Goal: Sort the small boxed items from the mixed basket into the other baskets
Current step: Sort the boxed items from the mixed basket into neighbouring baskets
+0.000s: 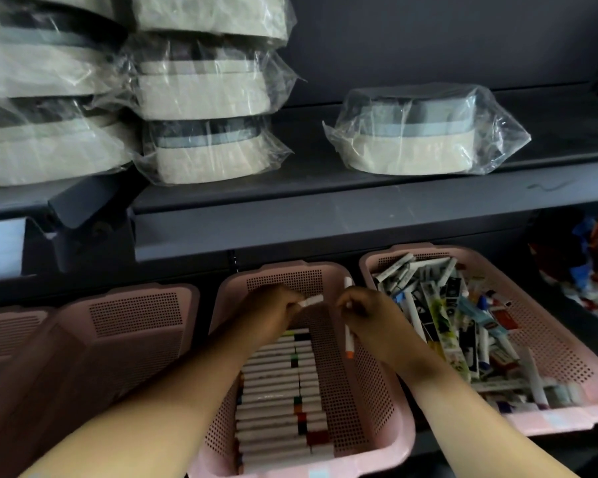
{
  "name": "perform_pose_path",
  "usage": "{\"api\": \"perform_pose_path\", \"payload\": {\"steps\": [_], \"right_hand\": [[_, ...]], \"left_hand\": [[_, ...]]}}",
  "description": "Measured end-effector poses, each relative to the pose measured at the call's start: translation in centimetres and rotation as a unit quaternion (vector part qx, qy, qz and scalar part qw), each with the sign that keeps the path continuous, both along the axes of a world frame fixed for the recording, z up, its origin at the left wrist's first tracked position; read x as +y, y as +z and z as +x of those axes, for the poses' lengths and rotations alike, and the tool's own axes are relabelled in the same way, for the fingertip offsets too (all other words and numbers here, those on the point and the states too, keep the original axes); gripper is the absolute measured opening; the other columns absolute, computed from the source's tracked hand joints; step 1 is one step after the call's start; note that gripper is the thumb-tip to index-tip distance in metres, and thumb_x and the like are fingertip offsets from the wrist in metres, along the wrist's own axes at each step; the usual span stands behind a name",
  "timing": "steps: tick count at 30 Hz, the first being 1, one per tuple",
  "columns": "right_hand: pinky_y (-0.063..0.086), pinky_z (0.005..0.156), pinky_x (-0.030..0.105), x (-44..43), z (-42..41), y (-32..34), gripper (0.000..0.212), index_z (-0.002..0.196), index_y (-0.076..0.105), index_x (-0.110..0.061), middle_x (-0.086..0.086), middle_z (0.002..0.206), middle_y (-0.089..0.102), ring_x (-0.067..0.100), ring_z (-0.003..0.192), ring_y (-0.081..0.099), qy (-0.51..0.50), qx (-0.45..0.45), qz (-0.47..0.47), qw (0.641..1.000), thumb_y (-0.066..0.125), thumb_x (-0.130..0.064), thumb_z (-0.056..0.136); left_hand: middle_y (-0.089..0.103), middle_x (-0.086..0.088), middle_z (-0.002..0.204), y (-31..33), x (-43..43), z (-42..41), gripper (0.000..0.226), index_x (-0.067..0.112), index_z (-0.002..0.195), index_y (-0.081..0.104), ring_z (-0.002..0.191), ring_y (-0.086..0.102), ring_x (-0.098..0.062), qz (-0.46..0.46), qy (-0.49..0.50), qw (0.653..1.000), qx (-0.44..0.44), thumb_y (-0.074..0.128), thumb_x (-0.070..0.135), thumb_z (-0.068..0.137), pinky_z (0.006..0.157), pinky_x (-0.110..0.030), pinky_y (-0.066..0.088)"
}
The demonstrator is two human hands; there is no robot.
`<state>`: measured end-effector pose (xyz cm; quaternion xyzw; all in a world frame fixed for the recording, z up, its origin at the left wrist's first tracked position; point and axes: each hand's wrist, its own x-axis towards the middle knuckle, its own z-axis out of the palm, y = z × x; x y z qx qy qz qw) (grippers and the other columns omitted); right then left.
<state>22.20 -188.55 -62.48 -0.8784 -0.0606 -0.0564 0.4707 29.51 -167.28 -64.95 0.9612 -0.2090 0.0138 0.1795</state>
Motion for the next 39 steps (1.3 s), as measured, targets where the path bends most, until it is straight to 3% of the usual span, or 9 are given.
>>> {"api": "perform_pose_path", "payload": {"steps": [3,7,16,21,24,26,31,35,39], "right_hand": [[0.042,0.055,0.014,-0.3,0.3,-0.3,0.029,0.076,0.066,-0.031,-0.022,0.069,0.064,-0.001,0.059,0.06,0.003,0.003,0.009,1.0,0.059,-0.007,0.091],[0.045,0.058,0.013,-0.5,0.4,-0.5,0.025,0.078,0.068,-0.026,-0.015,0.071,0.065,-0.003,0.064,0.06,0.005,0.0,0.021,1.0,0.06,-0.006,0.092],[0.046,0.057,0.013,-0.6,0.9,-1.1,0.024,0.081,0.07,-0.023,-0.02,0.072,0.066,-0.002,0.063,0.062,0.015,-0.007,0.032,0.999,0.06,-0.004,0.092],[0.048,0.056,0.028,-0.5,1.0,-1.1,0.027,0.086,0.072,-0.03,-0.004,0.071,0.069,0.011,0.06,0.063,0.012,0.024,0.069,0.997,0.058,-0.01,0.097],[0.045,0.057,0.02,-0.2,0.9,-0.9,0.024,0.093,0.073,-0.023,-0.006,0.071,0.07,0.004,0.06,0.063,0.009,0.021,0.095,0.995,0.056,-0.006,0.098],[0.045,0.059,0.021,0.1,1.0,-0.8,0.022,0.095,0.074,-0.017,-0.004,0.073,0.07,0.004,0.063,0.063,0.011,0.015,0.097,0.995,0.056,-0.003,0.096],[0.056,0.087,0.049,0.7,1.2,-1.1,0.033,0.117,0.071,-0.025,0.0,0.093,0.077,0.022,0.086,0.072,0.024,0.025,0.077,0.996,0.056,-0.007,0.094],[0.058,0.084,0.039,0.7,0.6,-0.7,0.033,0.116,0.067,-0.043,-0.012,0.099,0.075,0.008,0.09,0.071,0.047,-0.004,0.02,0.999,0.057,-0.019,0.097],[0.056,0.078,0.024,0.5,0.2,-0.3,0.03,0.115,0.062,-0.048,-0.017,0.096,0.073,-0.002,0.088,0.069,0.008,0.002,0.032,0.999,0.063,-0.026,0.095]], "left_hand": [[0.077,0.009,0.098,-1.3,-0.1,0.7,0.014,0.03,0.098,0.08,0.093,0.071,-0.016,-0.025,0.061,0.994,0.083,0.066,0.026,0.095,0.091,-0.032,0.057],[0.074,0.017,0.115,-3.2,0.5,1.7,0.025,0.041,0.112,0.077,0.107,0.067,-0.013,-0.02,0.069,0.988,0.136,0.064,0.036,0.092,0.104,-0.037,0.052],[0.068,0.014,0.133,-2.4,2.0,0.8,0.034,0.039,0.117,0.078,0.12,0.062,-0.015,0.066,0.055,0.992,0.089,0.054,0.02,0.103,0.106,-0.026,0.045],[0.073,0.019,0.101,-0.3,0.6,-0.3,0.025,0.038,0.098,0.077,0.094,0.066,-0.005,-0.016,0.035,0.998,0.044,0.054,0.034,0.105,0.075,-0.021,0.045],[0.074,0.016,0.09,1.3,-1.1,-1.4,0.018,0.037,0.095,0.077,0.085,0.068,-0.001,-0.132,0.003,0.99,0.051,0.061,0.033,0.103,0.077,-0.029,0.055],[0.073,0.007,0.084,2.0,-1.8,-2.2,0.021,0.03,0.092,0.078,0.08,0.069,-0.01,-0.184,-0.014,0.979,0.087,0.063,0.04,0.101,0.076,-0.037,0.055],[0.067,0.008,0.068,2.5,-2.6,-3.2,0.022,0.025,0.078,0.075,0.065,0.063,-0.005,-0.158,-0.027,0.986,0.043,0.071,0.039,0.095,0.061,-0.026,0.044],[0.072,0.008,0.079,2.1,-2.0,-2.8,0.013,0.028,0.09,0.077,0.074,0.067,-0.006,-0.123,-0.014,0.992,0.002,0.07,0.037,0.095,0.072,-0.033,0.057],[0.074,0.012,0.097,2.0,0.2,-1.2,0.013,0.033,0.106,0.078,0.087,0.065,-0.006,-0.006,-0.001,1.0,-0.025,0.067,0.036,0.099,0.082,-0.031,0.055]]}}
